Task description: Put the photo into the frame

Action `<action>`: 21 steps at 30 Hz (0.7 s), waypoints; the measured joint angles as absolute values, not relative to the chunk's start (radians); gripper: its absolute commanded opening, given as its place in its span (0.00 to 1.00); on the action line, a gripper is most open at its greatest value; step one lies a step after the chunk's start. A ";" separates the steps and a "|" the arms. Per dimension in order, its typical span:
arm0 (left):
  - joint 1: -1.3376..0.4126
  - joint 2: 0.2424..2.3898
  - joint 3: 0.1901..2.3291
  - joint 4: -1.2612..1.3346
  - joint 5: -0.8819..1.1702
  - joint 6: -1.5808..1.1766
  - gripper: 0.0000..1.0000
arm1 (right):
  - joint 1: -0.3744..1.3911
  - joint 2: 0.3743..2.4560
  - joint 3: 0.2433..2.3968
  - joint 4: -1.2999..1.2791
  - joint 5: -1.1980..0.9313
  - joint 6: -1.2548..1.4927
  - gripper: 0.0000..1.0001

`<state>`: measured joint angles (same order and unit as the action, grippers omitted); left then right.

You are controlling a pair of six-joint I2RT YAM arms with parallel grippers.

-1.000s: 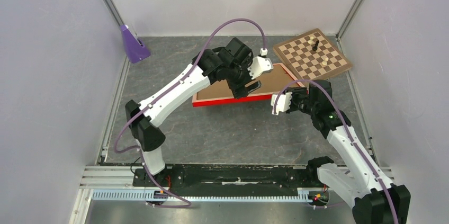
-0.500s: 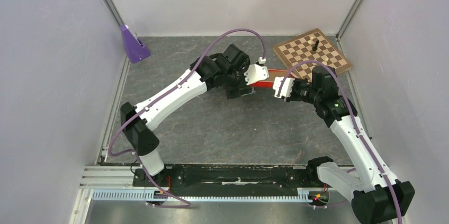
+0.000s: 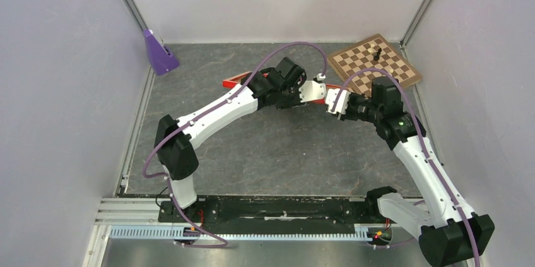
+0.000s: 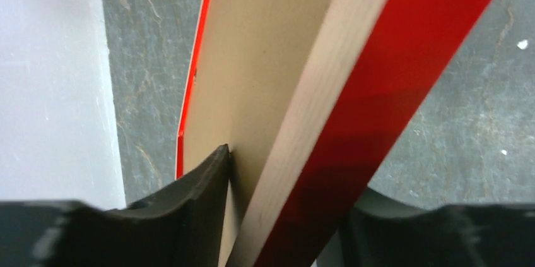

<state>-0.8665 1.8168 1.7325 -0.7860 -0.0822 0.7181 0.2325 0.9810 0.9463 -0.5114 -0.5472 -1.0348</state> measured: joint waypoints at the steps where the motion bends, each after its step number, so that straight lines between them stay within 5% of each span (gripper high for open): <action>1: -0.868 1.816 1.727 -0.772 -0.091 0.724 0.36 | 0.233 0.982 0.946 -0.513 -0.550 -1.032 0.00; 8: -0.888 1.818 1.711 -0.759 -0.131 0.926 0.03 | 0.225 0.999 0.960 -0.523 -0.533 -1.036 0.02; 10: -0.885 1.817 1.711 -0.750 -0.131 0.920 0.02 | 0.225 1.005 0.968 -0.532 -0.533 -1.030 0.08; 15: -0.885 1.816 1.711 -0.742 -0.141 0.917 0.02 | 0.225 1.018 0.982 -0.533 -0.522 -1.003 0.41; 19: -0.885 1.815 1.713 -0.749 -0.161 0.883 0.02 | 0.225 1.020 0.997 -0.505 -0.515 -0.909 0.80; 21: -0.876 1.815 1.727 -0.778 -0.177 0.857 0.02 | 0.225 1.017 1.016 -0.460 -0.509 -0.850 0.86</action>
<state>-0.8761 1.8153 1.7271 -0.7780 -0.1772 0.8574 0.2253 1.0172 1.0157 -0.4599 -0.5095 -0.8497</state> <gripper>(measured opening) 0.352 0.777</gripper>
